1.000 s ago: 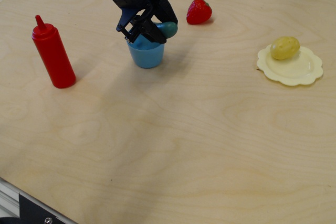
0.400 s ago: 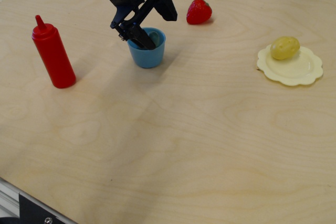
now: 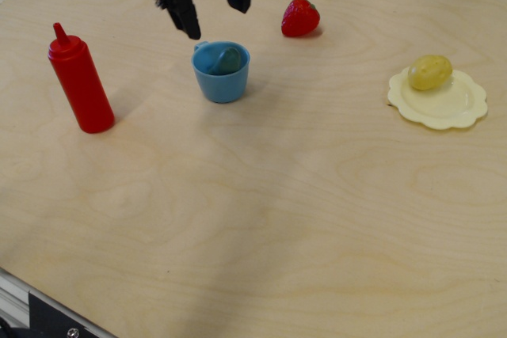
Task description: Put cucumber in cup
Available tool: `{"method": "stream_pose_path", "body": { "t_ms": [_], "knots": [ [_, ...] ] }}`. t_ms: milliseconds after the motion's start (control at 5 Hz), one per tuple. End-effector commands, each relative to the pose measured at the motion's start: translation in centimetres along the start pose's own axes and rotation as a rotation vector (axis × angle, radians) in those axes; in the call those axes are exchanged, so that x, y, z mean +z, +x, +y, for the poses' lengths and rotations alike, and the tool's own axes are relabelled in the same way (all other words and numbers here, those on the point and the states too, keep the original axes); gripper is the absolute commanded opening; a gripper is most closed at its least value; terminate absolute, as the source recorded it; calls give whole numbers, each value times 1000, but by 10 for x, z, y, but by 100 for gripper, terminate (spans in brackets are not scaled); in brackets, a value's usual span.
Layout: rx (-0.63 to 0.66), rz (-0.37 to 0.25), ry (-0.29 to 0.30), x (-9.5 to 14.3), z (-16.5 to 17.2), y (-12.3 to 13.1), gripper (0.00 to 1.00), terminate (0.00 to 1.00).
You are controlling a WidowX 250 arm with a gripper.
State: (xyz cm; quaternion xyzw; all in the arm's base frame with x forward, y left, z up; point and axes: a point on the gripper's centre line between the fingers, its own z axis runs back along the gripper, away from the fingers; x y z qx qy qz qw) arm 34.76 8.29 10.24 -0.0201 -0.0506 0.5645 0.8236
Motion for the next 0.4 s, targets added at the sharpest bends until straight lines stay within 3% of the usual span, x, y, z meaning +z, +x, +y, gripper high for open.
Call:
{"method": "stream_pose_path", "body": {
  "t_ms": [0, 200],
  "knots": [
    [4, -56, -55, 26, -1, 11, 100, 0],
    [4, -56, -55, 26, -1, 11, 100, 100]
  ]
}}
